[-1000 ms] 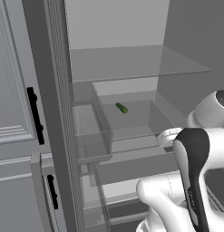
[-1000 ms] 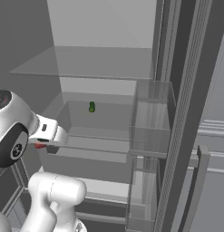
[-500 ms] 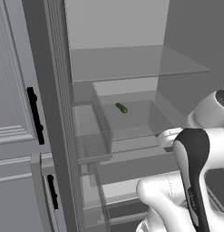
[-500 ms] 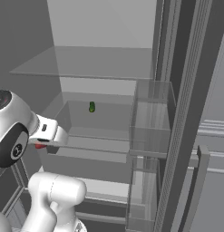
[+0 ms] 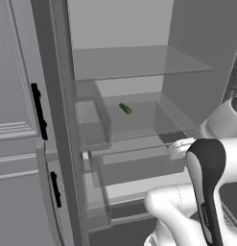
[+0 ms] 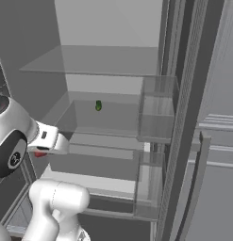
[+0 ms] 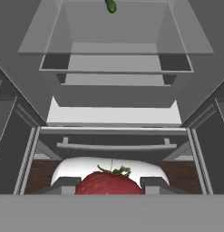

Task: Take the strawberry from the fridge and place it on top of the pancake, located on the dining counter.

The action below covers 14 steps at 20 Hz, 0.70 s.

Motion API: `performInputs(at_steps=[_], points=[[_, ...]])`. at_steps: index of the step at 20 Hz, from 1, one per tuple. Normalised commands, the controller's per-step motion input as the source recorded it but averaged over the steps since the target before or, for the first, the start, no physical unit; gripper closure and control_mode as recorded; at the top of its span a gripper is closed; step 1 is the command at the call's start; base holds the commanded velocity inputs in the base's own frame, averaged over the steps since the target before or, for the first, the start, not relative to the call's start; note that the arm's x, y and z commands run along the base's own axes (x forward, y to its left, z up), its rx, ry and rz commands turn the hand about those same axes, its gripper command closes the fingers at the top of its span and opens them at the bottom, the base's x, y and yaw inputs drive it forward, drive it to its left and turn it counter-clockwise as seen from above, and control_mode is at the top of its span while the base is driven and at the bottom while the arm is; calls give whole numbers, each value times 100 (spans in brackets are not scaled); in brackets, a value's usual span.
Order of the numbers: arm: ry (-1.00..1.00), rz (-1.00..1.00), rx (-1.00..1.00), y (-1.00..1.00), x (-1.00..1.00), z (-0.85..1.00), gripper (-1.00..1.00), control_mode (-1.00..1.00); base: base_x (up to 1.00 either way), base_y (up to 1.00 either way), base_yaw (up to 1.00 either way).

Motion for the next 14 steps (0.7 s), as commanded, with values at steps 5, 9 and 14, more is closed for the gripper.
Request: performInputs(at_steps=[5, 9, 14], points=[[0, 0, 0, 0, 0, 0, 100, 100, -100, 0, 0], [0, 0, 0, 0, 0, 0, 100, 100, -96, 4, 9], [0, 0, 0, 0, 0, 0, 100, 100, -100, 13, 34]])
